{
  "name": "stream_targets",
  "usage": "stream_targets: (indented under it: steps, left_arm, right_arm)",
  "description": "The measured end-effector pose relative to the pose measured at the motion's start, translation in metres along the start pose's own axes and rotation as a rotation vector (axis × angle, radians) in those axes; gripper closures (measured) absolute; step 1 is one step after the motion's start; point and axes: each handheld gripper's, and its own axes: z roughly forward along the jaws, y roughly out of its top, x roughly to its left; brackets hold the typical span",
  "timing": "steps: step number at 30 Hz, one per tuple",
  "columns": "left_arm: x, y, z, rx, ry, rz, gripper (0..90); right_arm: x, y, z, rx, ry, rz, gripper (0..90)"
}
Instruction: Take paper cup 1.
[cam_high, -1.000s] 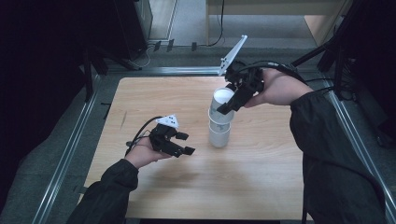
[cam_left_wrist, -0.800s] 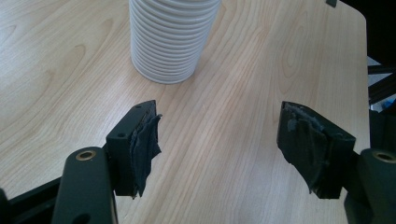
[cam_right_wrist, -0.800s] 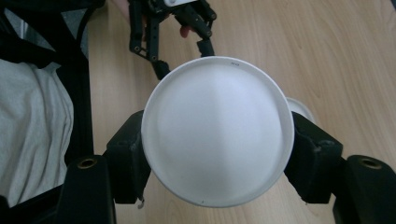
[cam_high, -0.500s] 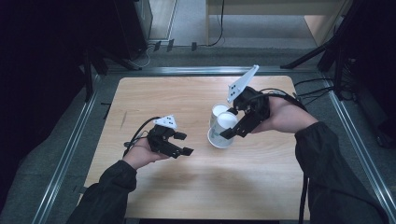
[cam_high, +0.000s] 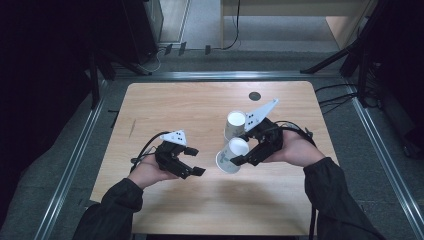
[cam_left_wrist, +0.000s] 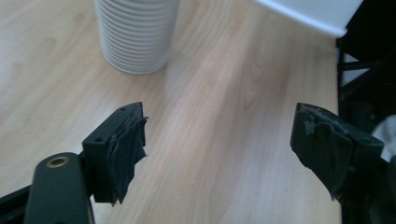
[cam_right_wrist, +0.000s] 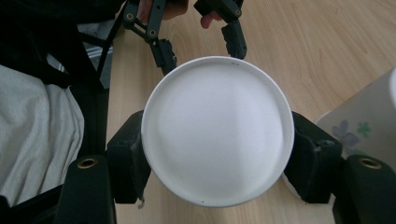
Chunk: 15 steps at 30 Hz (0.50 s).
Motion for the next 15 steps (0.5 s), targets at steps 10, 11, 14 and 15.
stream_targets:
  steps: [10,11,14,15]
  left_arm:
    - [-0.004,-0.003,-0.002,-0.035,-0.005,0.021,17.7]
    - [-0.004,-0.002,-0.003,-0.039,-0.01,0.023,17.7]
    - [-0.004,-0.001,-0.004,-0.057,-0.02,0.027,17.6]
    - [-0.004,-0.001,-0.004,-0.057,-0.02,0.027,17.6]
  right_arm:
    - [0.0,-0.015,0.026,-0.069,0.032,0.023,33.1]
    - [0.0,-0.016,0.028,-0.078,0.032,0.027,33.1]
    - [0.0,-0.019,0.033,-0.096,0.041,0.032,33.1]
    - [0.0,-0.02,0.034,-0.097,0.038,0.033,33.1]
